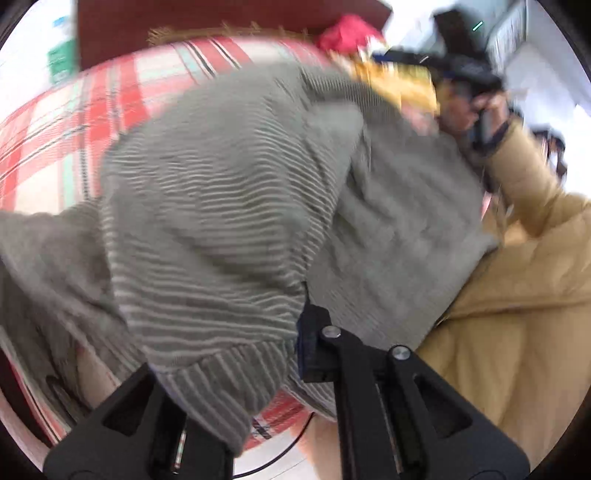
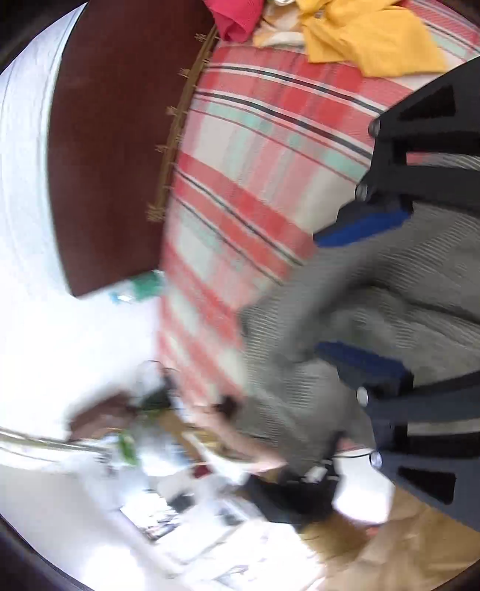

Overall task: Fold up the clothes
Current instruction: 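Lay the shirt flat on the plaid bed with both grippers, spreading it out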

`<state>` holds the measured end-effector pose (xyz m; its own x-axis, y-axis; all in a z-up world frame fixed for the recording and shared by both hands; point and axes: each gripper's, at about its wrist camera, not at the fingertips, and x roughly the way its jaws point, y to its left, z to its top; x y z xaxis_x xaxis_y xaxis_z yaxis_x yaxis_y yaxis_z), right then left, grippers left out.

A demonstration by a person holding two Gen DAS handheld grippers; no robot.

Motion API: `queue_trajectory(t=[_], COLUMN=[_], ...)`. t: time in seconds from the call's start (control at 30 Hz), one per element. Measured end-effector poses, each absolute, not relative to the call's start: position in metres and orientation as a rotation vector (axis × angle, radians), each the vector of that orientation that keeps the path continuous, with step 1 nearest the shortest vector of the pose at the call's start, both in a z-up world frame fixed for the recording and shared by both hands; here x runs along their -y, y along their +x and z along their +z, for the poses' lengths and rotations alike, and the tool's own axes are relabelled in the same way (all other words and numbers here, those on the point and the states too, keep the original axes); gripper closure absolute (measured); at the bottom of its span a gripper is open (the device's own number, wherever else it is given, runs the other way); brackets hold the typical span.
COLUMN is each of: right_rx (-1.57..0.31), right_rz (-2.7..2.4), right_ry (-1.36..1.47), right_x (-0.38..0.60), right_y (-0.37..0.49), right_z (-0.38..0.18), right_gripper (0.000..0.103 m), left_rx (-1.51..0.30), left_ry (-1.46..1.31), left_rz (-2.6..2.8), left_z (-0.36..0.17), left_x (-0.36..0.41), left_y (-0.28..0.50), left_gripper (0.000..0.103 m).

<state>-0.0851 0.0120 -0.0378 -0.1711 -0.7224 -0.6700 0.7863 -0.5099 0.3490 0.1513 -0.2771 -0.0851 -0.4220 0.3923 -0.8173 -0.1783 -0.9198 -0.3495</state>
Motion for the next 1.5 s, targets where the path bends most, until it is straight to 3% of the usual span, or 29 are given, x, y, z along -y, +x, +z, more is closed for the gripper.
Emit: queue_trajectory(t=[0.1, 0.17, 0.23, 0.27, 0.3, 0.43, 0.5, 0.57, 0.7, 0.8, 0.9, 1.07, 1.17, 1.2, 1.23, 1.27, 1.3, 1.33, 1.37, 1.5], right_rx=[-0.009, -0.006, -0.121, -0.194, -0.269, -0.533, -0.597, -0.654, -0.446, -0.238, -0.168, -0.259, -0.432, -0.489, -0.5, -0.493, -0.486, -0.479, -0.464, -0.372], right_rz=[-1.74, -1.612, -1.536, -1.507, -1.486, -1.384, -1.334, -1.291, -1.356, -1.471, -1.522, -1.375, -1.289, -1.292, -1.315, -1.341, -1.367, -1.393, -1.412, -1.484], right_ry=[1.15, 1.265, 1.299, 1.27, 1.225, 1.038, 1.01, 0.993, 1.046, 1.094, 1.182, 1.275, 1.259, 1.235, 1.209, 1.186, 1.163, 1.139, 1.123, 1.079], right_x=[0.013, 0.034, 0.056, 0.062, 0.066, 0.066, 0.057, 0.05, 0.031, 0.021, 0.033, 0.081, 0.116, 0.123, 0.121, 0.118, 0.114, 0.11, 0.105, 0.078], right_y=[-0.126, -0.136, -0.126, -0.108, -0.085, 0.014, 0.043, 0.06, 0.024, -0.022, -0.057, -0.059, -0.039, -0.033, -0.031, -0.032, -0.033, -0.033, -0.035, -0.042], right_z=[-0.059, -0.083, -0.098, -0.1, -0.1, -0.084, -0.084, -0.082, -0.069, -0.066, -0.088, -0.124, -0.138, -0.14, -0.135, -0.127, -0.119, -0.112, -0.104, -0.069], right_gripper=[0.027, 0.027, 0.046, 0.071, 0.078, 0.075, 0.057, 0.053, 0.052, 0.043, 0.043, 0.042, 0.042, 0.05, 0.059, 0.08, 0.093, 0.094, 0.094, 0.095], left_rx=[0.424, 0.435, 0.457, 0.475, 0.491, 0.452, 0.417, 0.364, 0.391, 0.44, 0.465, 0.405, 0.369, 0.361, 0.352, 0.342, 0.332, 0.322, 0.314, 0.357], left_ry=[-1.307, -1.261, -1.245, -1.237, -1.231, -1.299, -1.378, -1.464, -1.473, -1.389, -1.356, -1.564, -1.652, -1.673, -1.689, -1.68, -1.67, -1.661, -1.65, -1.503], left_rz=[2.469, 2.538, 2.548, 2.54, 2.531, 2.486, 2.452, 2.426, 2.421, 2.467, 2.498, 2.398, 2.343, 2.329, 2.319, 2.331, 2.343, 2.356, 2.376, 2.414], left_z=[-0.059, -0.045, -0.038, -0.037, -0.035, -0.042, -0.057, -0.074, -0.085, -0.075, -0.07, -0.104, -0.124, -0.13, -0.135, -0.133, -0.131, -0.129, -0.126, -0.104], left_x=[0.298, 0.304, 0.306, 0.307, 0.309, 0.302, 0.294, 0.287, 0.292, 0.303, 0.315, 0.308, 0.297, 0.294, 0.291, 0.289, 0.286, 0.285, 0.285, 0.289], left_y=[0.159, 0.16, 0.157, 0.154, 0.151, 0.13, 0.119, 0.109, 0.115, 0.126, 0.131, 0.122, 0.121, 0.122, 0.122, 0.122, 0.122, 0.122, 0.121, 0.111], left_gripper=[0.067, 0.034, 0.026, 0.026, 0.026, 0.026, 0.026, 0.026, 0.026, 0.026, 0.026, 0.026, 0.026, 0.026, 0.03, 0.049, 0.062, 0.077, 0.085, 0.092])
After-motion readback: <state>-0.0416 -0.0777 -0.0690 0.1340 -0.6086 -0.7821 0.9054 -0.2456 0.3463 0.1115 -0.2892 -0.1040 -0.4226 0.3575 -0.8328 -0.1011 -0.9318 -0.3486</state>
